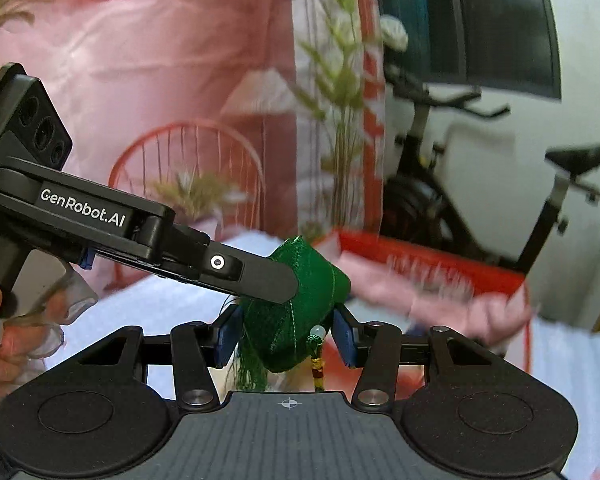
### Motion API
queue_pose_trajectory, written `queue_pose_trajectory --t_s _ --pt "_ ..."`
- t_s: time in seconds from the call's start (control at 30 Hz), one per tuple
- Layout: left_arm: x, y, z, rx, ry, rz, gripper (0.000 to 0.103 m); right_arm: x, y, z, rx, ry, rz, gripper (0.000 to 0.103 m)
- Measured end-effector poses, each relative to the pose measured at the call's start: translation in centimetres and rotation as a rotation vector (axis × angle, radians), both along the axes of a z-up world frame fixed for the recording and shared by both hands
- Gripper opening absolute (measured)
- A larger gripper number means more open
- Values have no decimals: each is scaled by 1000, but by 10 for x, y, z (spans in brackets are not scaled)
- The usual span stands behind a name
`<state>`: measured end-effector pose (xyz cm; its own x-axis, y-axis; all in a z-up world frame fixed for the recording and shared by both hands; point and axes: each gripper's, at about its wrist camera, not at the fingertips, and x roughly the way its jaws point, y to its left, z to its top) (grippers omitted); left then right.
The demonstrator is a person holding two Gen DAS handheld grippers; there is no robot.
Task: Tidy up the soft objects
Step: 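Carry the green yarn ball with both tools into the box and open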
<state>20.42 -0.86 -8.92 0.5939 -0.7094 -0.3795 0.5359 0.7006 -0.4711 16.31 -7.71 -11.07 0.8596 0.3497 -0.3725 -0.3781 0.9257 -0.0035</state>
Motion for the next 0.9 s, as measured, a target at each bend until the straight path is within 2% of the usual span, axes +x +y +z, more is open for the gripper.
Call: queue_pose_trajectory --t_s 0.17,0.33,0.53,0.7,0.9 --pt "28 -21 32 -19 -70 -19 52 21 -16 40 -50 -93 -25 45" --pt "56 -47 33 0 -89 -36 52 47 -31 52 -98 -120 -56 46" --pt "86 -72 -1 48 -19 -49 52 82 -48 18 -110 -49 -100 46" --pt "115 -89 -32 91 49 -75 52 100 -65 -20 -85 34 -124 46" --pt "134 -94 -56 124 94 -76 52 116 -79 -51 -45 105 -155 47"
